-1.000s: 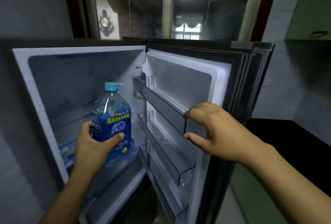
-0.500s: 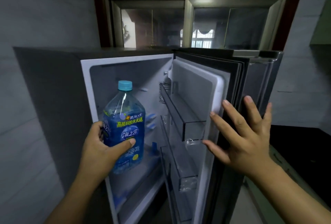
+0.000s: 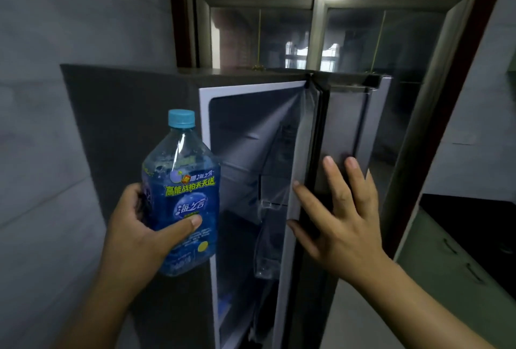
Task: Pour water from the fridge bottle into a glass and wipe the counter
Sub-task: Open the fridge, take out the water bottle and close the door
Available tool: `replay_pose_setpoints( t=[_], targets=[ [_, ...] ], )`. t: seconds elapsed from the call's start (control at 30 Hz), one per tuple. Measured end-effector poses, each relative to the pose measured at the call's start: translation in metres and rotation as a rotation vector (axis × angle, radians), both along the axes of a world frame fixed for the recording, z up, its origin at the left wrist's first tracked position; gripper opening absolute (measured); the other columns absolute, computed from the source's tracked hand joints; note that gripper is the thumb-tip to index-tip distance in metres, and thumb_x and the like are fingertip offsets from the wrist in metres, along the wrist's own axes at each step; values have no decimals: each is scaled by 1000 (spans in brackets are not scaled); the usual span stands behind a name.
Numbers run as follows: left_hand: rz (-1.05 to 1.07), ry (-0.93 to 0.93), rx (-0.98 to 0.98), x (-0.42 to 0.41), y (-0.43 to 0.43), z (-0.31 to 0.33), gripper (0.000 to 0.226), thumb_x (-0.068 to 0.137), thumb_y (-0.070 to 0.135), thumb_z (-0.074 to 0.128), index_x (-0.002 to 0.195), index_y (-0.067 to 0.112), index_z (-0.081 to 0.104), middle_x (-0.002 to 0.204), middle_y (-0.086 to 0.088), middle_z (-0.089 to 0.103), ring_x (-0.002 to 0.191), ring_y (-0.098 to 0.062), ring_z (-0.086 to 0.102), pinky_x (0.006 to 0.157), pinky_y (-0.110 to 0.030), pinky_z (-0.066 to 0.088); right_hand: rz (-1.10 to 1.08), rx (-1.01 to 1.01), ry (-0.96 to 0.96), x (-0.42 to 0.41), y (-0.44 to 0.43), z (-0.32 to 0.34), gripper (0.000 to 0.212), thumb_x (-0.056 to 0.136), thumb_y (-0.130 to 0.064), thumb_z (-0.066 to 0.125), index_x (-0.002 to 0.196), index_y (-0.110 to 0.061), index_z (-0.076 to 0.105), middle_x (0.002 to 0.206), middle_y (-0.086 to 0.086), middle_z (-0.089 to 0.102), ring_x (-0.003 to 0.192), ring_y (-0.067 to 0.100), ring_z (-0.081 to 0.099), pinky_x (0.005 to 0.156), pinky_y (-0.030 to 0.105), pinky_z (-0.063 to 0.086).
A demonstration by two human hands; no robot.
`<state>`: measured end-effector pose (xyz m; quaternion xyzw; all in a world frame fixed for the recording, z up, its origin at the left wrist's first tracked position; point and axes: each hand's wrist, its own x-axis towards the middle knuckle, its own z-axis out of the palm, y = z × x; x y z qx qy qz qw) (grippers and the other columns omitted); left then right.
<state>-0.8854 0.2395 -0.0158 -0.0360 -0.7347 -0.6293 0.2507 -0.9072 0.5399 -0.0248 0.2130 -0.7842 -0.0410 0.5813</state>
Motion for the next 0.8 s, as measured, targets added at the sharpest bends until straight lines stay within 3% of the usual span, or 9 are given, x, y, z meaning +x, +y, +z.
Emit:
replay_pose_setpoints(
  t=[0.17, 0.23, 0.3, 0.47, 0.63, 0.8],
  targets=[
    [12, 7, 30, 9, -35, -1, 75, 45, 24, 98, 108, 25, 58, 101, 0, 74, 86, -10, 74, 66, -28, 63, 35, -117, 50, -16, -35, -5, 63, 84, -41, 72, 141, -22, 53, 165, 10, -7, 149, 45, -1, 114, 70, 17],
    [18, 11, 45, 12, -46, -3, 67, 50, 21, 89, 109, 23, 57, 100, -1, 73, 85, -8, 74, 63, -22, 61, 84, -198, 18, -19, -45, -6, 70, 83, -38, 74, 143, -19, 43, 163, 9, -13, 145, 55, 2, 114, 69, 19],
    [27, 14, 40, 14, -53, -4, 61, 56, 12, 88, 107, 24, 56, 100, -1, 72, 83, -5, 73, 61, -18, 59, 130, -264, -45, -20, -54, -7, 79, 83, -35, 76, 147, -16, 34, 163, 7, -17, 146, 54, 4, 112, 68, 26],
    [26, 1, 41, 19, -69, -9, 57, 60, 10, 88, 104, 28, 56, 101, -1, 72, 83, -4, 73, 59, -18, 59, 117, -386, -209, -20, -89, -4, 96, 76, -38, 79, 150, -18, 22, 159, 24, -8, 151, 35, -9, 106, 58, 37],
    [7, -11, 51, 27, -82, -10, 57, 57, 15, 88, 103, 27, 56, 97, 0, 73, 82, -6, 74, 59, -20, 60, 102, -371, -440, -28, -123, -3, 105, 80, -50, 71, 156, -33, 0, 163, 16, -13, 150, 41, 7, 97, 51, 48],
    [-8, -12, 50, 34, -93, -10, 70, 47, 28, 97, 104, 27, 56, 97, 19, 73, 83, -6, 74, 61, -20, 60, 119, -323, -540, -35, -144, -9, 105, 84, -45, 69, 153, -42, -9, 164, 15, -7, 148, 40, 19, 84, 46, 56]
  ],
)
